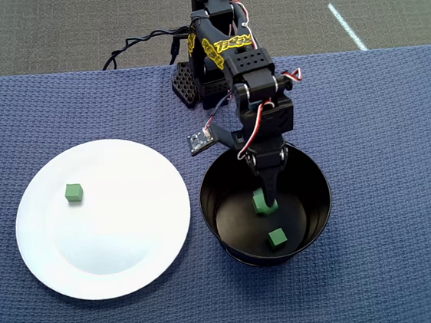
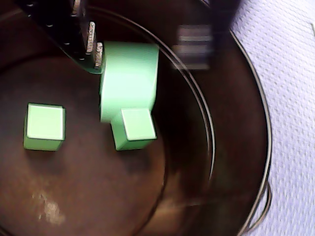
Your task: Pick up the green cubes from the white plate and place them in the black recipient
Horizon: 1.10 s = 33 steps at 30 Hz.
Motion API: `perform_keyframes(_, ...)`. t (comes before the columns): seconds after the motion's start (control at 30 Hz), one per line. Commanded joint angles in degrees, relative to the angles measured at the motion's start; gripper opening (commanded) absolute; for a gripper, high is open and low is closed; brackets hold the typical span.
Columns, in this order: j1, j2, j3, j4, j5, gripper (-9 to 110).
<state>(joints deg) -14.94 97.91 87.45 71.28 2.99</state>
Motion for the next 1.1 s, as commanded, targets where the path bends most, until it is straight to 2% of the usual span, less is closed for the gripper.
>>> perform_keyframes(0.0, 3.96, 7.65, -5.71, 4.13, -3.52, 41)
perform_keyframes(0.1, 12.04, 12.66, -7.21, 7.21, -8.53, 36)
perform_keyframes(0.2, 24.87, 17.49, -4.13, 6.94, -11.43, 15)
perform_keyframes(0.3, 39.11, 19.16, 3.69, 0.97, -12.13, 0)
perform_keyframes(0.4, 49.13, 16.79, 14.06, -10.72, -13.10, 0)
perform_keyframes(0.47, 51.77, 13.10, 16.35, -13.45, -16.96, 0)
perform_keyframes(0.73, 56.51, -8.26, 3.60, -9.40, -21.27, 2)
perform_keyframes(0.93, 60.82, -21.71, -7.12, -8.79, -23.03, 17)
perform_keyframes(1.07, 62.58, -26.81, -11.69, -6.33, -31.55, 24)
